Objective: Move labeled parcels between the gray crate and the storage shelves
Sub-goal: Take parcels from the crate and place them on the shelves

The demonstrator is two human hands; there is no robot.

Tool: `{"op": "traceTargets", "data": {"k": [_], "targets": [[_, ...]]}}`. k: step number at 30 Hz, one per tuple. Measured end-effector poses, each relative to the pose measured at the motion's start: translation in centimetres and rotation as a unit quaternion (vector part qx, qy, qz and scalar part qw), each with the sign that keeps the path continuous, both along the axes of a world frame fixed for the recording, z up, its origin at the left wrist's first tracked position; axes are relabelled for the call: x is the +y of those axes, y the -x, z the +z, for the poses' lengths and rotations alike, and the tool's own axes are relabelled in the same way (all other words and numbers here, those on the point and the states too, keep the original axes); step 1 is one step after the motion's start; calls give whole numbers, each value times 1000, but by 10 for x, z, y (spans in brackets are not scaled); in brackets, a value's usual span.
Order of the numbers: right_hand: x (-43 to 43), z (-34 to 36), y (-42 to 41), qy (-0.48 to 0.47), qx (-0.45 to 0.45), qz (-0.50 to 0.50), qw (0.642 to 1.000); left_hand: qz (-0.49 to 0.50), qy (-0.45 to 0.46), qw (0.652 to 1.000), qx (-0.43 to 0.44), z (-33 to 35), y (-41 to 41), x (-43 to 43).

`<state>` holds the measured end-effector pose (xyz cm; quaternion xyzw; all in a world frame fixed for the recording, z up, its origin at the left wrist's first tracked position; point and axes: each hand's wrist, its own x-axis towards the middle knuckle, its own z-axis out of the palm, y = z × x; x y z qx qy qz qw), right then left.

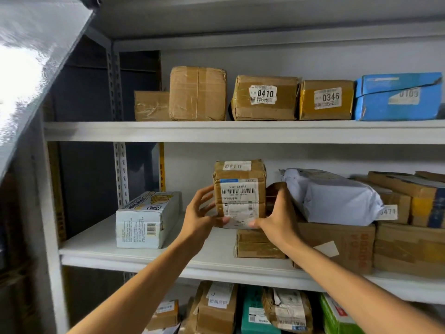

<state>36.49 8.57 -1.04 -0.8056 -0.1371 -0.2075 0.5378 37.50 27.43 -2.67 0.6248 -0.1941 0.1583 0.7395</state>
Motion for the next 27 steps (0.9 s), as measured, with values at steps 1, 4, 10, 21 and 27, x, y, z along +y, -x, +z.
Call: {"op": "traceTargets", "data": {"k": [1, 4, 10, 21, 27], "targets": [[3, 0, 0, -8, 11, 9, 1000, 2, 4, 1000, -2, -1, -1, 3], [7, 3, -2, -19, 29, 6, 999, 0, 9, 1000, -6, -4, -1, 8], [10, 5, -3, -31, 40, 8, 999, 8, -10, 1000, -9, -5, 2, 19], [13, 8, -27, -152, 125, 74, 978, 75, -54, 996, 15, -3, 12, 11], [16, 11, -16, -132, 44, 111, 984, -13, 16, 999, 39, -11, 3, 25]]}}
